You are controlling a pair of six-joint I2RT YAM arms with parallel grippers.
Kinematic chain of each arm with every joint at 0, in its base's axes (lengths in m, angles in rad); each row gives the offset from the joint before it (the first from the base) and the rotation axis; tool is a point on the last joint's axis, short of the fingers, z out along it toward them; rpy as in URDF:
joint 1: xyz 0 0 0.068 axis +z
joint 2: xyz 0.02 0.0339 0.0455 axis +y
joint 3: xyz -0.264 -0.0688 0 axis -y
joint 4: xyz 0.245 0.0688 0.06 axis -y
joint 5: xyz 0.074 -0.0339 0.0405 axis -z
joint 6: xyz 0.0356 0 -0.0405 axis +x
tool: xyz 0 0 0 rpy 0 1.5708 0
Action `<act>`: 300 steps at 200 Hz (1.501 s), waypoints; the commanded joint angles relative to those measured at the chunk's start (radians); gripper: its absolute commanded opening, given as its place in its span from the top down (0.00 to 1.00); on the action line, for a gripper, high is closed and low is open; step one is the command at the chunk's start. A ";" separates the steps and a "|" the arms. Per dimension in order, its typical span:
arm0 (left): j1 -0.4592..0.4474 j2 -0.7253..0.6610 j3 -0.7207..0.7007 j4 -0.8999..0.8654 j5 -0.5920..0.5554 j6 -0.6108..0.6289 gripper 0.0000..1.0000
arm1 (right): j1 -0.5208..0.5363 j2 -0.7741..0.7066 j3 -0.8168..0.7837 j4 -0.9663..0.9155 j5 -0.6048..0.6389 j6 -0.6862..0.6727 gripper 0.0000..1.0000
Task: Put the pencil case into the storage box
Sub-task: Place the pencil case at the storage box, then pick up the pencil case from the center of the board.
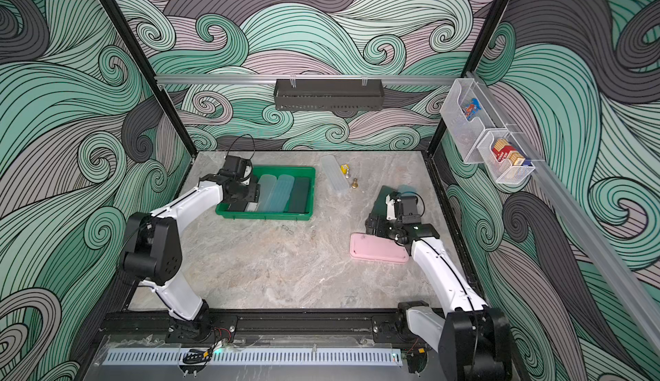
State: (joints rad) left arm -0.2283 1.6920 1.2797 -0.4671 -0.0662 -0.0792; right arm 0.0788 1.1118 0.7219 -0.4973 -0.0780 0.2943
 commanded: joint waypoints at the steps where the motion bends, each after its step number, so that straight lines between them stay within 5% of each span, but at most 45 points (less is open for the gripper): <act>1: -0.054 -0.060 -0.001 0.043 0.109 -0.035 0.26 | -0.013 0.017 0.017 -0.020 0.109 0.008 0.01; 18: -0.134 -0.090 -0.018 0.056 0.105 -0.051 0.24 | -0.040 0.056 0.035 -0.028 0.145 0.011 0.01; 57: -0.249 -0.080 -0.056 0.109 0.161 -0.087 0.01 | -0.080 0.194 0.096 -0.027 0.154 0.014 0.01; 88: -0.304 -0.081 -0.081 0.138 0.171 -0.081 0.01 | -0.088 0.290 0.177 -0.027 0.169 -0.005 0.01; 126: -0.332 -0.079 -0.069 0.105 0.112 -0.064 0.01 | -0.075 0.407 0.315 -0.026 0.031 -0.062 0.01; 300: -0.354 -0.108 -0.140 0.071 0.044 -0.017 0.01 | -0.019 0.760 0.498 -0.099 0.181 -0.082 0.01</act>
State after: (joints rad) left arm -0.5739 1.6058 1.1343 -0.3748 0.0063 -0.1120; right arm 0.0521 1.8347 1.1934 -0.5735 0.0757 0.2279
